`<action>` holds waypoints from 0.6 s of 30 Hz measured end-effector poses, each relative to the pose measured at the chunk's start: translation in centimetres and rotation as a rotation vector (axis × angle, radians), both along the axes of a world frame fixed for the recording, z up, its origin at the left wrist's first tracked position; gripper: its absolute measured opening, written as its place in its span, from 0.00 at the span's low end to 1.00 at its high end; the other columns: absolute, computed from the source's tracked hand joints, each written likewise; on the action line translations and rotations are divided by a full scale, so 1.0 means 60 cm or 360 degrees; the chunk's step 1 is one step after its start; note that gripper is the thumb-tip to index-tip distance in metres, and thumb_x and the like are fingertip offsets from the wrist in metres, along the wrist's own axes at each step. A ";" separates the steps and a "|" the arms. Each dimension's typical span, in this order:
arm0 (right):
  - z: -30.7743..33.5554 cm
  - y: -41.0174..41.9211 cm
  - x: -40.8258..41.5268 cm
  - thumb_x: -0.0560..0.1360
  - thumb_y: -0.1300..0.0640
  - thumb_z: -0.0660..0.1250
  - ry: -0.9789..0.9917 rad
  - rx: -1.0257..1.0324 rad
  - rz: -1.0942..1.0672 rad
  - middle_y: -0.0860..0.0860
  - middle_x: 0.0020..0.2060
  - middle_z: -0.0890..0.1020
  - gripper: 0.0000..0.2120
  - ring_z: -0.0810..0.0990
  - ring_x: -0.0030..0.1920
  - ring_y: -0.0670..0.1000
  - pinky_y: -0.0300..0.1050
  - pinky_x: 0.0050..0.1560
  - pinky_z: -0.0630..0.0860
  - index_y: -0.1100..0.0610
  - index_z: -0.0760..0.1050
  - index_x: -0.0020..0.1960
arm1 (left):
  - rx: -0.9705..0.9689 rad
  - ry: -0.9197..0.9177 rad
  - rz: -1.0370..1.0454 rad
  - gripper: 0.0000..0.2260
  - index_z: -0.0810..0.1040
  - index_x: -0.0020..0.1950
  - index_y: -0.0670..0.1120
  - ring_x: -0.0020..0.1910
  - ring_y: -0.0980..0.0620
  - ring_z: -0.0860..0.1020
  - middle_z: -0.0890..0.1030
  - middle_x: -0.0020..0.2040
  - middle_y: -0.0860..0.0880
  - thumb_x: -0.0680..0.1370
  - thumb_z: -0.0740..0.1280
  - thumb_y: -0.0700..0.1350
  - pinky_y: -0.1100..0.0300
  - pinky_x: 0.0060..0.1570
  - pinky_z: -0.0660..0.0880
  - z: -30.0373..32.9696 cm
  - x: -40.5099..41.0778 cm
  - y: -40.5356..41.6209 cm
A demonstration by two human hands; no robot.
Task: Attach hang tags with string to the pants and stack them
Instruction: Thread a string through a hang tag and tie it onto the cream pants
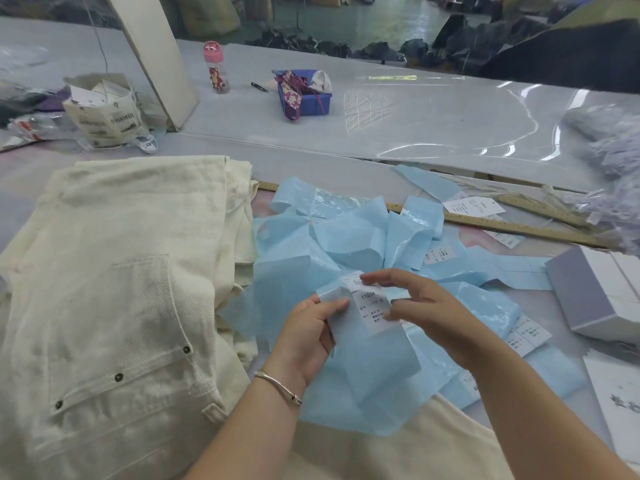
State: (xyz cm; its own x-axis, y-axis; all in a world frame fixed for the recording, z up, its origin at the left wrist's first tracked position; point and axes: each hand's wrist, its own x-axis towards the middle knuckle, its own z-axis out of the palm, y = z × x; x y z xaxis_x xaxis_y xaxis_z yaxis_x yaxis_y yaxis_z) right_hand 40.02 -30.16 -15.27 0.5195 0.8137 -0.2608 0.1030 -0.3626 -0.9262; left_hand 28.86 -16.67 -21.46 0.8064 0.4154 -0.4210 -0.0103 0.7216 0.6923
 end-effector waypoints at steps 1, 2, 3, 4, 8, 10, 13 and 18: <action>0.000 0.004 0.001 0.67 0.56 0.70 -0.0173 -0.0010 -0.0062 0.45 0.56 0.79 0.17 0.80 0.54 0.48 0.46 0.58 0.73 0.44 0.80 0.55 | 0.0000 -0.0022 -0.0013 0.13 0.79 0.60 0.36 0.48 0.45 0.83 0.83 0.55 0.38 0.77 0.63 0.32 0.53 0.50 0.81 0.001 0.000 0.001; 0.000 0.008 0.001 0.71 0.56 0.72 -0.0380 -0.0031 -0.0110 0.43 0.56 0.80 0.14 0.78 0.56 0.46 0.46 0.61 0.72 0.44 0.80 0.55 | 0.0001 -0.0044 -0.0025 0.13 0.79 0.59 0.36 0.47 0.45 0.83 0.83 0.54 0.38 0.76 0.62 0.31 0.54 0.48 0.82 0.002 0.000 0.002; -0.003 0.011 0.001 0.73 0.57 0.72 -0.0584 -0.0058 -0.0112 0.42 0.55 0.79 0.13 0.76 0.58 0.45 0.44 0.62 0.70 0.45 0.80 0.55 | 0.0004 -0.0058 -0.0031 0.13 0.80 0.58 0.35 0.45 0.45 0.84 0.84 0.53 0.38 0.76 0.62 0.31 0.56 0.46 0.82 0.004 0.001 0.004; -0.006 0.014 0.000 0.73 0.58 0.72 -0.0746 -0.0071 -0.0090 0.42 0.55 0.78 0.12 0.74 0.59 0.44 0.43 0.62 0.69 0.47 0.80 0.55 | 0.0009 -0.0064 -0.0031 0.13 0.80 0.58 0.36 0.44 0.46 0.83 0.84 0.52 0.38 0.75 0.62 0.31 0.56 0.45 0.82 0.005 0.001 0.005; -0.011 0.018 0.000 0.70 0.59 0.75 -0.1042 -0.0002 -0.0071 0.43 0.53 0.78 0.10 0.72 0.57 0.46 0.34 0.57 0.66 0.49 0.80 0.49 | 0.0085 -0.0038 -0.0039 0.12 0.81 0.54 0.39 0.41 0.48 0.82 0.84 0.49 0.41 0.74 0.63 0.31 0.58 0.41 0.80 0.010 0.003 0.011; -0.010 0.018 0.001 0.69 0.60 0.76 -0.1168 0.0018 -0.0101 0.43 0.51 0.79 0.09 0.71 0.56 0.45 0.26 0.54 0.63 0.49 0.82 0.47 | 0.0112 -0.0026 -0.0051 0.09 0.82 0.52 0.41 0.40 0.50 0.82 0.85 0.47 0.43 0.75 0.65 0.35 0.59 0.39 0.80 0.014 0.002 0.012; -0.006 0.017 -0.003 0.68 0.58 0.77 -0.1321 0.0087 -0.0140 0.45 0.49 0.80 0.08 0.72 0.55 0.47 0.27 0.52 0.64 0.51 0.84 0.46 | 0.0134 0.0001 -0.0033 0.10 0.81 0.55 0.38 0.40 0.50 0.83 0.85 0.47 0.43 0.76 0.68 0.39 0.60 0.39 0.80 0.020 0.004 0.015; 0.001 0.017 -0.012 0.67 0.59 0.78 -0.1511 0.0259 -0.0212 0.48 0.46 0.82 0.06 0.76 0.50 0.53 0.46 0.48 0.74 0.52 0.86 0.44 | 0.0189 0.0039 -0.0035 0.11 0.80 0.57 0.36 0.41 0.49 0.83 0.84 0.47 0.41 0.77 0.68 0.38 0.57 0.45 0.80 0.031 0.008 0.019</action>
